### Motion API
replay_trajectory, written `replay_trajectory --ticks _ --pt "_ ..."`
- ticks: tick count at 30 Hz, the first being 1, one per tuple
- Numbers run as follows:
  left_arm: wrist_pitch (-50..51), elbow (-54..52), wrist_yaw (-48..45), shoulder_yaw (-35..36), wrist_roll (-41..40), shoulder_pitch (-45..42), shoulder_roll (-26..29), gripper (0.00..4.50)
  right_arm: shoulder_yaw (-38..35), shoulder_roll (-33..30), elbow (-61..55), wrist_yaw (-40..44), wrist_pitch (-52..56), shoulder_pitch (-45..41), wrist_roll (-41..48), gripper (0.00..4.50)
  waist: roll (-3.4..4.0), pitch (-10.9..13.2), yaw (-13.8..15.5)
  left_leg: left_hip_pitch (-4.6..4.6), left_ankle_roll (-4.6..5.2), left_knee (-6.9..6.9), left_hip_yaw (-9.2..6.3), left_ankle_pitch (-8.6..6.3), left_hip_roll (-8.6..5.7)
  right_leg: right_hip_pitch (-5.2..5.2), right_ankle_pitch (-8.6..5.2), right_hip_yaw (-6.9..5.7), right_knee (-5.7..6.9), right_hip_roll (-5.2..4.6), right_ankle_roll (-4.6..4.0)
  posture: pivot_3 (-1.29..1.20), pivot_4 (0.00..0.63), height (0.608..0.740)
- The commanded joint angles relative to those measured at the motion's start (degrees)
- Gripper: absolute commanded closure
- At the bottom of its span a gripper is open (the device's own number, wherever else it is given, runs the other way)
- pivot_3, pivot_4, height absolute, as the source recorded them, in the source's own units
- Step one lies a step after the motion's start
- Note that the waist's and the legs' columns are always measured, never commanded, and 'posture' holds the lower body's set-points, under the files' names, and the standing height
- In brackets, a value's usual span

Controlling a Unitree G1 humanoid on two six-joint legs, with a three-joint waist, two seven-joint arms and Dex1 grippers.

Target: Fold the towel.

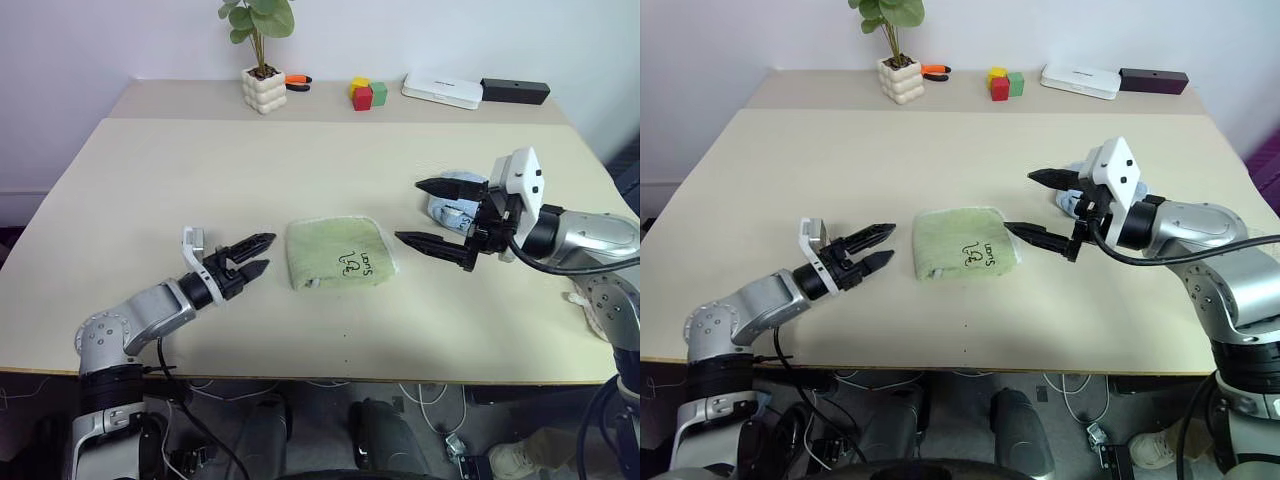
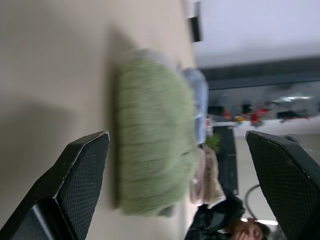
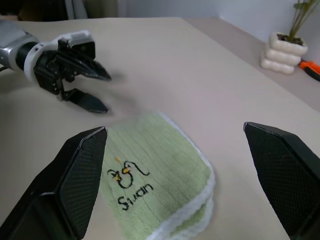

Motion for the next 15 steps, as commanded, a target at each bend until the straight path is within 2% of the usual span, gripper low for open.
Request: replay_trajectory --ticks 1,15 --pt "-0.31 2.16 1.04 -1.29 -0.69 -2.97 -1.25 0.0 -2.01 0.51 -1.71 0.0 -0.01 -0.75 0.16 0.04 0.01 -0.01 0.2 0.0 0.0 0.0 0.0 0.0 0.0 0.0 0.0 0.0 0.0 0.0 0.0 0.0 0.15 0.74" --pt "2.84 11.83 -1.06 -3.71 3.29 -10.26 -5.59 0.0 -2.36 1.43 -3.29 -0.93 1.66 -1.14 -0.07 0.04 0.01 -0.01 0.12 0.02 -0.03 0.04 -0.01 0.02 -0.05 0.07 0.01 -0.02 0.01 -0.01 0.02 0.0 0.15 0.74"
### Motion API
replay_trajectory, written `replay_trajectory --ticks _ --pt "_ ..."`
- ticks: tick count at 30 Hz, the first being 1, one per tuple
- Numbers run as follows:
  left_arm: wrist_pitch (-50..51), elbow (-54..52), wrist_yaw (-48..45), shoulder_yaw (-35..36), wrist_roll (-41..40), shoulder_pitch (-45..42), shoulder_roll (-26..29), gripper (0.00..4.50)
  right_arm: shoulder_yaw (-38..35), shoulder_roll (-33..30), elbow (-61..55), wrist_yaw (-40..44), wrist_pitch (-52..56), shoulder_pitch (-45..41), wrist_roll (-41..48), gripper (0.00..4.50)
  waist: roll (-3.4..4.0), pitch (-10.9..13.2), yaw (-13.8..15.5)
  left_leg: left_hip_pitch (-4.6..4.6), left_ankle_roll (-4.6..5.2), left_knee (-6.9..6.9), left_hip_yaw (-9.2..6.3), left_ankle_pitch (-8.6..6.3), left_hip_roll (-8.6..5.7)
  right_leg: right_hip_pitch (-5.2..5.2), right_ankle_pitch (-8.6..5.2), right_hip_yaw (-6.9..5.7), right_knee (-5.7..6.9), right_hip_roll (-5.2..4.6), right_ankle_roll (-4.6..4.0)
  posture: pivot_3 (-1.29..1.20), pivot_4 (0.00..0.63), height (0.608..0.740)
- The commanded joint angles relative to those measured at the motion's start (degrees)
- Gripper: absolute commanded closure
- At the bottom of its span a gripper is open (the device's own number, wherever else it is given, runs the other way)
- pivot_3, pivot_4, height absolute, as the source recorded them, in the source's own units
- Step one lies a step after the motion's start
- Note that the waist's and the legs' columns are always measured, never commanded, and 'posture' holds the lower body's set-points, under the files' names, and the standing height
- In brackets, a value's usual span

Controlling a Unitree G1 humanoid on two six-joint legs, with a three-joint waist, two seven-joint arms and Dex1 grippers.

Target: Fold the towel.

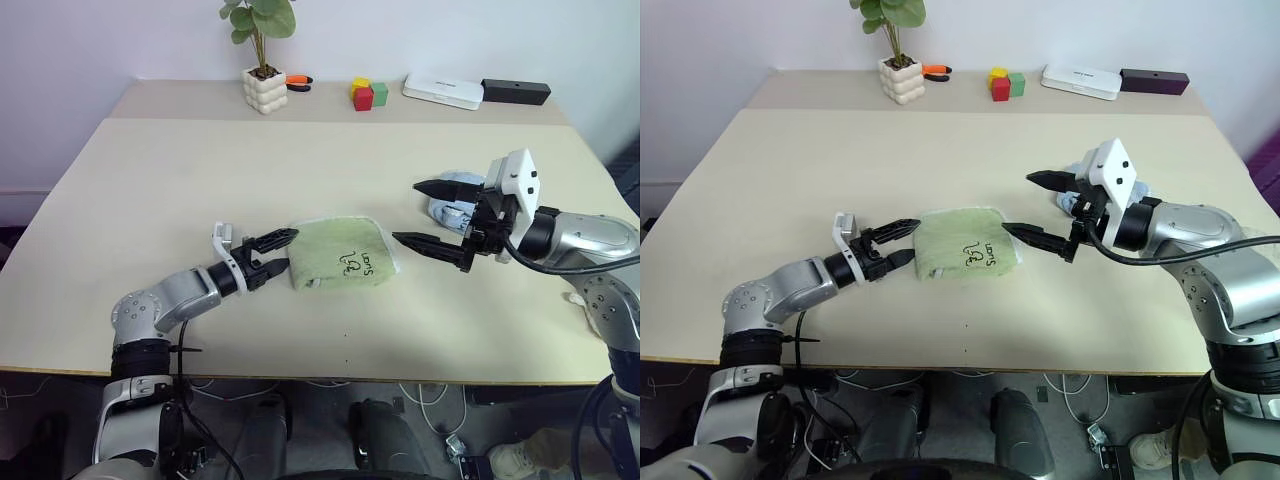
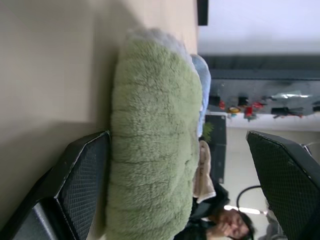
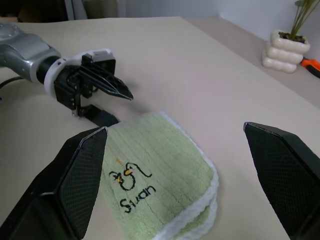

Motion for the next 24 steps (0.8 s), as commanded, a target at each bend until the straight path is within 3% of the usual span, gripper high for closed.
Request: replay_trajectory --ticks 1,5,7,9,15,24 --pt "1.49 1.66 -1.1 -0.61 1.39 -1.24 -1.23 0.0 -2.36 -0.13 -2.14 -0.52 0.4 -1.06 0.34 0.04 0.0 0.0 0.01 0.01 0.0 0.0 0.0 0.0 0.0 0.01 0.0 0.0 0.0 0.0 0.0 0.0 0.15 0.74" --pt "1.68 3.39 -1.9 -0.37 3.63 -2.99 -2.82 0.0 -2.62 -0.21 -2.72 -0.92 0.99 -0.5 0.36 0.04 0.0 -0.01 0.14 0.01 0.0 0.02 -0.01 0.0 -0.01 0.03 0.0 -0.02 0.0 0.0 0.0 0.0 0.15 0.74" --pt "1.88 4.85 -1.68 0.03 4.18 -3.91 -3.73 0.54 -2.78 -0.2 -3.12 -1.25 1.48 -0.41 0.52 0.0 0.0 -0.01 0.12 0.02 0.0 0.03 -0.01 0.0 -0.01 0.05 0.0 -0.02 0.0 0.0 0.01 0.0 0.15 0.74" --pt "2.22 5.72 -2.19 0.34 4.82 -4.76 -4.31 1.31 -2.97 -0.2 -3.51 -1.52 1.93 -0.34 0.62 0.0 0.0 -0.01 0.15 0.02 0.0 0.03 -0.01 0.0 -0.01 0.06 0.0 -0.02 -0.01 0.0 0.01 0.0 0.15 0.74" --pt "2.49 7.43 -2.63 1.38 7.28 -7.5 -5.65 4.34 -3.73 -0.05 -4.7 -2.28 3.21 0.43 0.81 0.0 -0.01 -0.01 0.31 0.03 0.0 0.05 -0.02 0.0 -0.02 0.07 0.01 -0.03 -0.01 0.0 0.03 0.0 0.15 0.74" --pt "0.7 5.36 -4.97 3.96 11.06 -7.56 -5.44 4.48 -3.01 0.88 -4.38 -2.5 3.44 -0.11 0.24 0.0 -0.01 -0.01 -0.02 0.06 0.0 0.04 -0.02 0.0 -0.02 0.09 0.01 -0.03 -0.01 0.0 0.03 0.0 0.15 0.74"
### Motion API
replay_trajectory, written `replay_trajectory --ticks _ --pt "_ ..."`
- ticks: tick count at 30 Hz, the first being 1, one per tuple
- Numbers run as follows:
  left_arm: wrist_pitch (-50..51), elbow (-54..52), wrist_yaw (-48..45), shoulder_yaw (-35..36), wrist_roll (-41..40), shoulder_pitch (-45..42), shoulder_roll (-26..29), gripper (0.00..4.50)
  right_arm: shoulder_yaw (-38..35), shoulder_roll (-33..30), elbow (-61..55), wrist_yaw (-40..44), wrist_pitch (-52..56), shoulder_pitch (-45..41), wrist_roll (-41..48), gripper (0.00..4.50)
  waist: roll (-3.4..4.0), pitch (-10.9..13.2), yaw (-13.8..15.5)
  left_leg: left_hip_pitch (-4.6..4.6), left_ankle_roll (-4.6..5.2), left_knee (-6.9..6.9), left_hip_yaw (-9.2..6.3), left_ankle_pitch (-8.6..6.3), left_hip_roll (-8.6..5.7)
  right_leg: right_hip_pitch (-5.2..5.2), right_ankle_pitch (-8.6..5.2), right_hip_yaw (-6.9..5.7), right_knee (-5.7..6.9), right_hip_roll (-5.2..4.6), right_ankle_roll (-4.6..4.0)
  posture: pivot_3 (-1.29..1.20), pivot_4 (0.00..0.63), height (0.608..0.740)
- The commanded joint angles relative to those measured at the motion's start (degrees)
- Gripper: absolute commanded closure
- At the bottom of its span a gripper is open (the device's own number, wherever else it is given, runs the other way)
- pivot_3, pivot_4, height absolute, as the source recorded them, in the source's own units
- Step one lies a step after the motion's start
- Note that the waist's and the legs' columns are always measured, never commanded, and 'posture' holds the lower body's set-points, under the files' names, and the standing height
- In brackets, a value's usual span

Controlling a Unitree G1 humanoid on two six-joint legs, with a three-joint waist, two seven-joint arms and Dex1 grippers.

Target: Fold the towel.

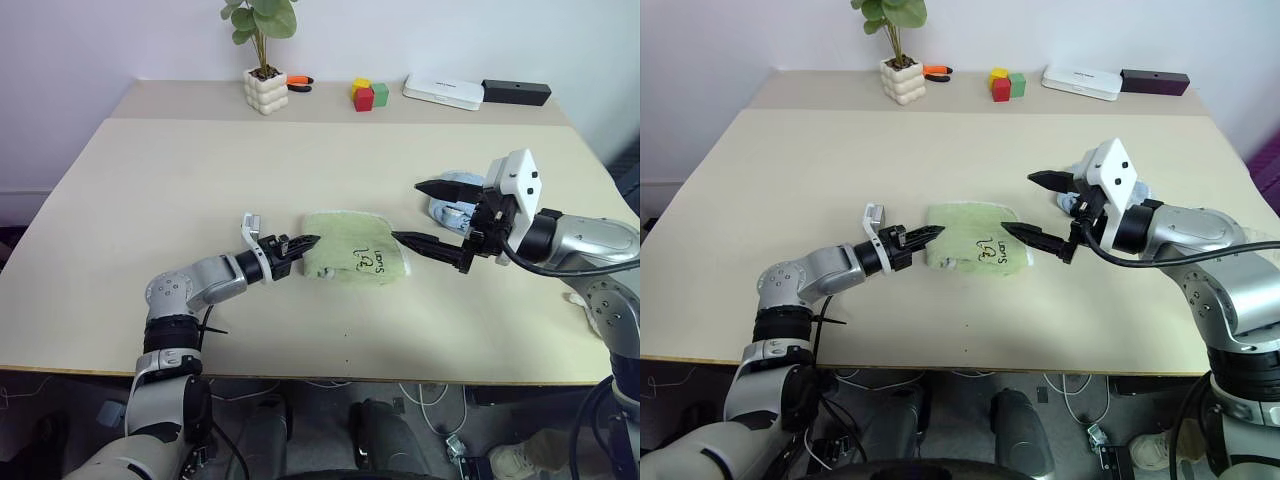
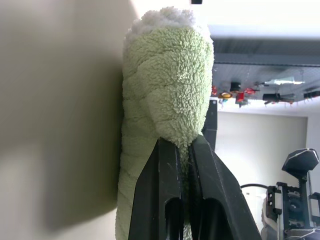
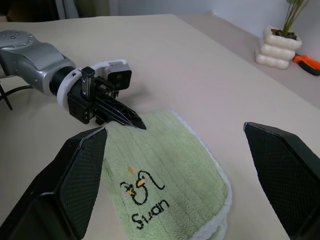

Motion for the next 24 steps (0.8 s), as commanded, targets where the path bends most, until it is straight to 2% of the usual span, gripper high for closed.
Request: replay_trajectory --ticks 1,10,13,16,24 --pt "-2.98 -3.63 -2.36 2.23 2.46 0.79 0.62 4.48 -1.07 0.32 -1.03 0.25 -0.64 -1.05 0.07 0.0 0.0 0.0 -0.13 0.0 0.0 0.0 0.0 0.0 0.0 -0.01 0.0 0.0 0.0 0.0 0.0 0.0 0.15 0.74" --pt "-11.6 -13.0 -6.9 10.1 6.32 9.44 6.77 4.48 1.55 1.97 2.05 2.48 -2.37 -3.49 -1.93 0.0 0.0 0.0 -0.4 0.1 0.0 -0.17 0.02 0.0 0.06 -0.07 0.0 0.04 0.02 0.04 -0.02 0.0 0.15 0.74" --pt "-14.2 -15.91 -5.4 14.51 4.5 12.71 7.81 4.48 2.45 2.69 4.07 3.96 -3.45 -4.72 -2.92 0.0 0.0 0.01 -0.06 0.08 -0.02 -0.15 0.03 0.01 0.04 -0.04 -0.01 0.03 -0.01 -0.01 -0.02 0.0 0.15 0.74" --pt "-18.14 -23.34 -7.52 16.17 7.65 18.34 8.69 4.48 3.92 3.65 6.2 5.5 -4.7 -6.28 -4.04 0.0 -0.02 0.01 -0.21 0.05 -0.03 -0.15 0.04 0.01 0.03 -0.03 -0.01 0.04 -0.07 -0.05 -0.04 0.0 0.15 0.74" --pt "-32.24 -30.86 -1.64 24.18 6.29 25.7 2.18 4.48 6.14 5.53 10.55 9.3 -6.85 -9.35 -5.99 0.0 -0.03 0.01 -0.06 0.05 -0.03 -0.15 0.06 0.01 0.03 -0.03 -0.09 0.06 -0.11 -0.1 -0.2 0.0 0.15 0.74"
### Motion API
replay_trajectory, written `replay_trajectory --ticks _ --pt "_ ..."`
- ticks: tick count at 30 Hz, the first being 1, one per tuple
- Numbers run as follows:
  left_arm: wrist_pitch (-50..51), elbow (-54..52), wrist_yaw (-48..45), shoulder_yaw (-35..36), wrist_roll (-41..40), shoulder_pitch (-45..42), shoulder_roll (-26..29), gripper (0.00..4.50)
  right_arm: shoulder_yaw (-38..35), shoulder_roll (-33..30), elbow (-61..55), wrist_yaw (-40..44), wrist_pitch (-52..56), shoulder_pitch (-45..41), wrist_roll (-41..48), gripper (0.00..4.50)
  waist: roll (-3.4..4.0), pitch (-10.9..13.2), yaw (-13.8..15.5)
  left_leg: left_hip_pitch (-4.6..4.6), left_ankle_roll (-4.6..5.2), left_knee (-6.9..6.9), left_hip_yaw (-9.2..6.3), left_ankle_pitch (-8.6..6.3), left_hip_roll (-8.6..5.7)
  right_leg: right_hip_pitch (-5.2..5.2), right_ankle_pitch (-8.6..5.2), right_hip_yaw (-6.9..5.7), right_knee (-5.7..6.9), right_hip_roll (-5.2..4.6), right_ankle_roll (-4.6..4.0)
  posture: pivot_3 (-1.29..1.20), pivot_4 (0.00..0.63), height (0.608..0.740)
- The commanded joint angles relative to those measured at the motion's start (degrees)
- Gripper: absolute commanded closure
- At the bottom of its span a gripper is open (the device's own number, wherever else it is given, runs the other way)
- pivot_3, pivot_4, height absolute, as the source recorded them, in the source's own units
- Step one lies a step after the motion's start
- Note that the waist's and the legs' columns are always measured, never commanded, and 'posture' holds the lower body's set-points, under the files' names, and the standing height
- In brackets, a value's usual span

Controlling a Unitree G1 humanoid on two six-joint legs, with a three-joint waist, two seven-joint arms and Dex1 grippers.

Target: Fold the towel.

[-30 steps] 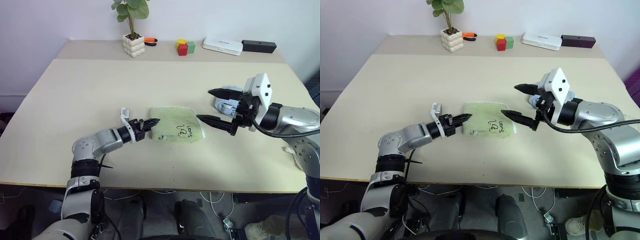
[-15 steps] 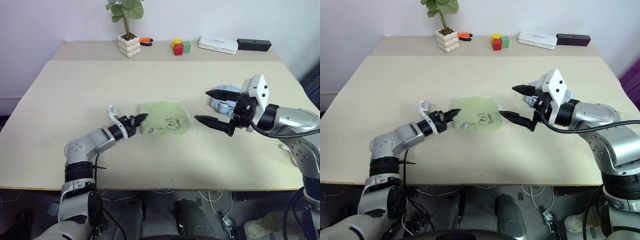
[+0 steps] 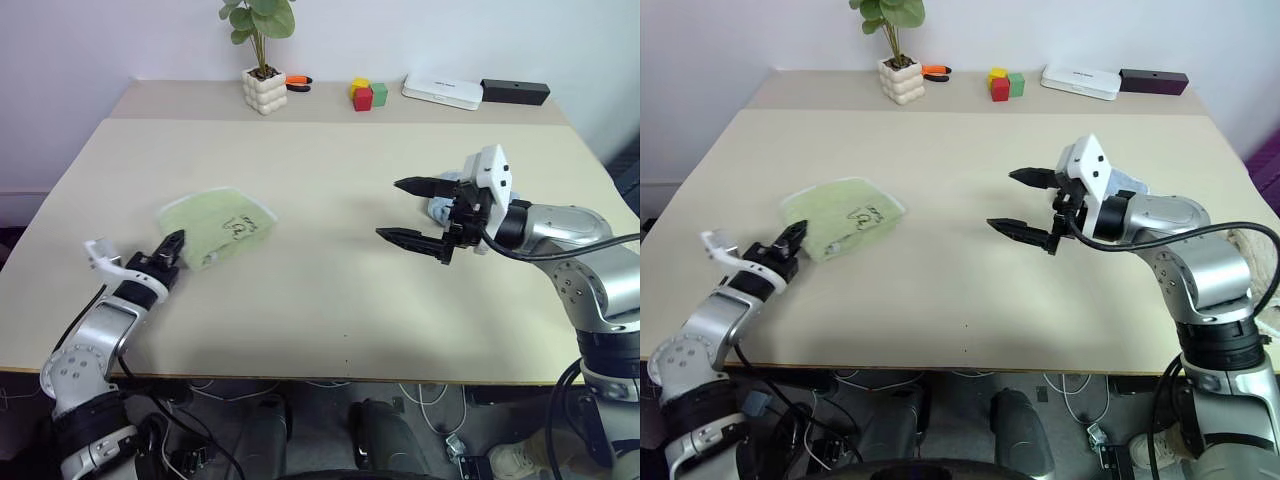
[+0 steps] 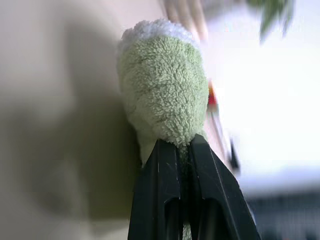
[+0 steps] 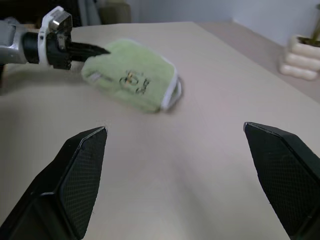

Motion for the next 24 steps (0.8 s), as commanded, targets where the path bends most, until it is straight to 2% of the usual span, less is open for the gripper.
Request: replay_trajectory --ticks 1,5,7,10,14,22,24 --pt "-7.3 -4.1 0.31 3.8 -0.41 1.14 -2.21 4.48 -0.31 0.59 0.77 1.57 -1.78 -2.05 -0.5 0.0 0.0 0.0 -0.04 0.0 0.0 0.0 0.01 0.0 -0.01 0.0 0.0 0.0 0.0 0.0 0.0 0.0 0.15 0.74" --pt "-11.64 -4.66 0.58 4.53 -1.33 2.14 -5.43 4.48 0.0 1.2 1.46 2.58 -1.92 -3.12 -0.92 0.0 0.0 0.0 0.03 0.0 0.0 0.01 0.02 0.0 -0.01 0.01 0.0 0.0 -0.01 0.01 0.0 0.0 0.15 0.74" --pt "-13.89 -4.1 -0.67 3.7 1.34 2.86 -6.01 4.48 0.02 1.46 1.76 2.84 -1.78 -3.62 -1.11 0.0 0.0 0.0 -0.06 0.0 0.0 0.01 0.02 0.0 -0.01 0.01 0.04 0.0 -0.01 0.02 0.07 0.0 0.15 0.74" --pt "-17.75 0.29 -0.88 4.86 1.3 0.31 -6.47 4.48 0.03 1.56 1.71 3.15 -1.4 -3.91 -1.26 0.0 -0.01 0.0 0.01 0.0 0.0 0.01 0.01 0.0 -0.01 0.01 0.06 0.0 -0.01 0.06 0.11 0.0 0.15 0.74" --pt "-18.83 5.79 -1.03 3.05 3.13 -5.05 -4.15 4.48 0.09 1.69 1.67 3.17 -1.29 -4.04 -1.53 0.0 -0.01 -0.01 0.12 0.01 0.0 0.02 0.0 0.0 -0.01 0.05 0.06 -0.01 -0.01 0.08 0.11 0.0 0.15 0.74" --pt "-20.01 17.54 -2.07 4.42 3.77 -16.1 0.35 4.48 -0.59 2.12 0.24 1.92 -0.43 -3.37 -1.62 0.0 -0.03 0.0 -0.24 0.0 0.0 0.03 -0.04 0.0 -0.01 0.03 0.1 -0.07 0.01 0.11 0.19 0.0 0.15 0.74" --pt "-20.8 20.53 -2.68 2.94 7.42 -17.53 2.0 4.48 -0.78 2.06 -0.22 1.57 -0.22 -2.99 -1.59 0.0 -0.03 0.0 -0.27 0.0 0.0 0.03 -0.04 0.0 -0.01 0.02 0.1 -0.07 0.02 0.12 0.2 0.0 0.15 0.74"
